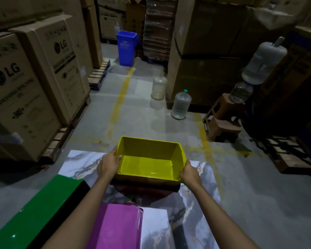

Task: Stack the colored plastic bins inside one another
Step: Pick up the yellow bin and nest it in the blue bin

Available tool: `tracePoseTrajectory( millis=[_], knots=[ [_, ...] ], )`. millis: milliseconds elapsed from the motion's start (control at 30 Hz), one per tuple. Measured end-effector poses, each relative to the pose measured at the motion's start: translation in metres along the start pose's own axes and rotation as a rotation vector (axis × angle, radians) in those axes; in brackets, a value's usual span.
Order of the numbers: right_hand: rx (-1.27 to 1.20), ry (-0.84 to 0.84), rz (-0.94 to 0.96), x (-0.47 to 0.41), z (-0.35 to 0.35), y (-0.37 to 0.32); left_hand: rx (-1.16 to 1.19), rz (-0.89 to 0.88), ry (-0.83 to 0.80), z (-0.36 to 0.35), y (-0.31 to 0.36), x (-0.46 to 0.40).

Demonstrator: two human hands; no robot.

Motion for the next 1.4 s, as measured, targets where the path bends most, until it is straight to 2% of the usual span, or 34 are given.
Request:
tracePoseTrajectory(
  millis=[233, 733, 833, 933, 1033, 1200, 1400],
  knots=[
    [0.337, 0.128, 0.214, 0.012, -0.023, -0.018, -0.13, -0.049, 0.009, -0.036, -0.014, 0.003],
    [0.333, 0.027, 0.27, -0.011, -0.053, 0.0, -0.199, -0.033, -0.073, -0.054, -0.023, 0.009],
    [0.328, 0.118, 0.286, -0.004, -0.052, 0.005, -0.23, -0.059, 0.039, -0.038, -0.016, 0.038],
    [0.255, 0.296, 0.348, 0.021, -0.046, -0.002, -0.252, -0.099, 0.14, -0.021, -0.006, 0.085],
    [0.14, 0.391, 0.43, 0.056, -0.05, -0.024, -0.268, -0.145, 0.141, -0.01, 0.0, 0.128],
    [0.011, 0.334, 0.603, 0.13, -0.085, -0.078, -0.356, -0.164, 0.128, 0.013, -0.011, 0.176],
    [0.025, 0.233, 0.792, 0.214, -0.133, -0.12, -0.454, -0.228, 0.208, 0.05, -0.025, 0.202]
  ],
)
Point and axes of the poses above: each hand's wrist, its own x-axis away from the middle knuckle, its own z-axis out of the back of the hand, y = z × x, the point moved 9 cm from there along -x, towards the middle knuckle, and after that the axes turned 10 degrees about -z, right-handed, at the moved point
